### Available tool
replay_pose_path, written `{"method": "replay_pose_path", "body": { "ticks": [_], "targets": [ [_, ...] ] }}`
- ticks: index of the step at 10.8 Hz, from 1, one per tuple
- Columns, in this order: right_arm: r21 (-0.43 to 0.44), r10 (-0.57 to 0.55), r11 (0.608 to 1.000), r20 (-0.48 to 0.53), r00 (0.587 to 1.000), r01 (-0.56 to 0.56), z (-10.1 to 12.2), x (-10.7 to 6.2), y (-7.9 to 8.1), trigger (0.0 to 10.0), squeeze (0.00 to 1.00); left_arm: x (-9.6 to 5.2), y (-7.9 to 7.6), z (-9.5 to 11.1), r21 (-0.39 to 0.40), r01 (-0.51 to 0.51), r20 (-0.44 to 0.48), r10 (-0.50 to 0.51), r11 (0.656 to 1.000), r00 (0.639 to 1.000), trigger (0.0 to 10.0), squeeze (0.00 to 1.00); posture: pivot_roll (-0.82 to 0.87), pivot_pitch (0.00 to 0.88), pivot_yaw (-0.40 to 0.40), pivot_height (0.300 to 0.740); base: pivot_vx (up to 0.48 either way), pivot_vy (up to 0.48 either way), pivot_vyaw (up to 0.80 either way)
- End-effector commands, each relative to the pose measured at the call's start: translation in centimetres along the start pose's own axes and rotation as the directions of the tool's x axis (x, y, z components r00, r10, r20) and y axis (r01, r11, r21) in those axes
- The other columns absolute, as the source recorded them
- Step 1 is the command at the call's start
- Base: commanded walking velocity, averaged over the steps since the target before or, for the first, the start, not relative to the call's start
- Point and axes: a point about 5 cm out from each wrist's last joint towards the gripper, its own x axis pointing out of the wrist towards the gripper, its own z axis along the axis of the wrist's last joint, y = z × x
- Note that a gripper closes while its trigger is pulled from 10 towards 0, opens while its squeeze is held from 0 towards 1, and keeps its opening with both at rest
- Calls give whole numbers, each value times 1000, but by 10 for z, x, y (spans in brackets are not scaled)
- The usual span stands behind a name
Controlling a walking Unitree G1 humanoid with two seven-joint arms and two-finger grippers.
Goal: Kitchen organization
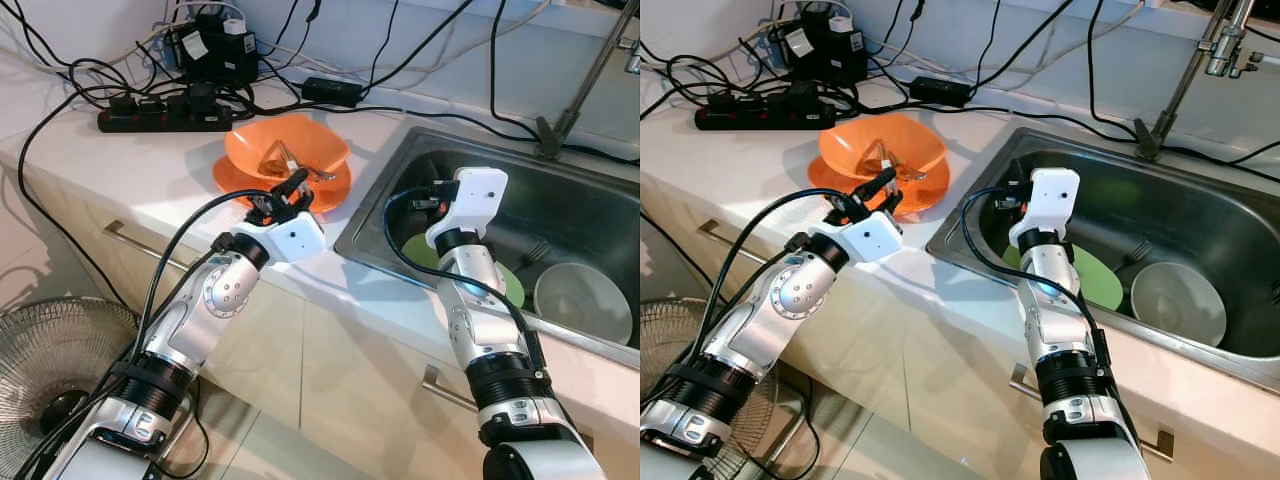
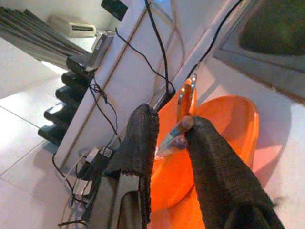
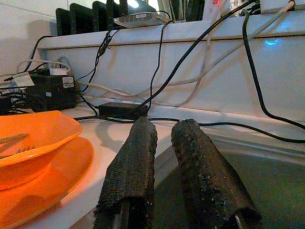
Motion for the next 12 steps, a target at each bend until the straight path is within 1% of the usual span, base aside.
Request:
{"method": "replay_pose_path", "body": {
  "ticks": [1, 4, 6, 7, 9, 10, 11, 12],
  "targets": [
    [14, -10, 1000, 17, 1000, 10, 4, 2, -1, 10000, 0, 3, 4, 2, 15, -10, 5, 10, 1000, 1000, 0, 0, 233, 10, -26, 740, 0, 0, 0],
    [14, -11, 1000, 13, 1000, 11, 3, 2, -1, 10000, 0, 3, 8, 2, 34, -25, 3, 25, 999, 1000, 0, 0, 232, 7, -26, 740, 0, 0, 0],
    [13, -12, 1000, 12, 1000, 12, 3, 3, -1, 10000, 0, 2, 17, 2, 58, -76, 2, 76, 995, 997, 0, 0, 235, 6, -27, 740, 0, 0, 0],
    [13, -13, 1000, 12, 1000, 13, 3, 3, -1, 10000, 0, 2, 23, 4, 72, -112, 17, 111, 991, 994, 0, 0, 236, 4, -27, 740, 0, 0, 0],
    [13, -12, 1000, 12, 1000, 12, 3, 3, -1, 10000, 0, 4, 37, 17, 86, -209, 84, 201, 974, 976, 0, 0, 234, 0, -28, 740, 0, 0, 0],
    [12, -13, 1000, 12, 1000, 13, 3, 3, -2, 10000, 0, 4, 41, 21, 74, -239, 118, 229, 968, 966, 2431, 0, 236, 1, -29, 740, 0, 0, 0],
    [11, -12, 1000, 12, 1000, 12, 3, 3, -2, 10000, 0, 7, 46, 38, -24, -263, 196, 263, 964, 945, 10000, 0, 236, 0, -30, 740, 0, 0, 0],
    [17, -8, 1000, 13, 1000, 8, 3, 3, -2, 10000, 0, 9, 48, 49, -70, -250, 239, 259, 966, 936, 10000, 0, 236, 0, -31, 740, 0, 0, 0]
  ]
}}
